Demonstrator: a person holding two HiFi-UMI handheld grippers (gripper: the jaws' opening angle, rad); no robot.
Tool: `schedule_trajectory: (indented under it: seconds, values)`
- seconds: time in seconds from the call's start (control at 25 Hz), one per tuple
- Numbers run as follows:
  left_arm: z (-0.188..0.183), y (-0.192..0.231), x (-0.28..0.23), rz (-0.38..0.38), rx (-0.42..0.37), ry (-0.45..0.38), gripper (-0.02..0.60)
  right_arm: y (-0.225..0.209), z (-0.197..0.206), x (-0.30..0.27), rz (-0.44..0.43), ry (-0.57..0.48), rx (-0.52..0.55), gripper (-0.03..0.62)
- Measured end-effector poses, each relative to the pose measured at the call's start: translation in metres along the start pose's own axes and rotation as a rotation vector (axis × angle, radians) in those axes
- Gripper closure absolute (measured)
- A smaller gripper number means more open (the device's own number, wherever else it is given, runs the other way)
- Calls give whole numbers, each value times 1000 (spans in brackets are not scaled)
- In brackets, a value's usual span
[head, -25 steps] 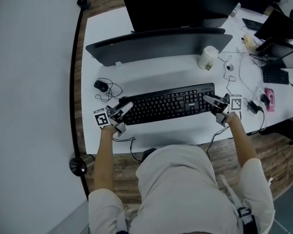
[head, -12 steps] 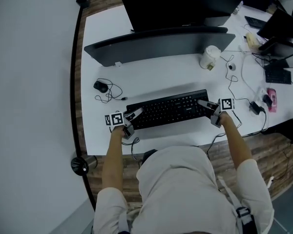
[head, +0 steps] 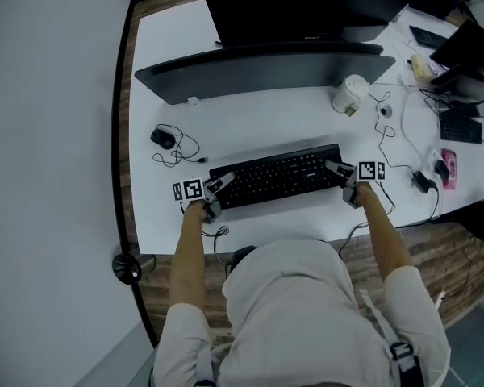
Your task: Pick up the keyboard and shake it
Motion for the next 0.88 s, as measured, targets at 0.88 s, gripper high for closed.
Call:
schedule_trajectory:
  seconds: [0.88]
  values:
    - [-14,5,-9,-17,21,33,370,-22,-3,-6,388,85,118,318]
Point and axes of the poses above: the fingertips, and each gripper's own axes: x backward along the fingers, y to its left, z out of its underside, the point moved 5 cm from there along x, backward along the fingers, and after that the axes turned 13 degrees about -z, right-handed, at the moved point
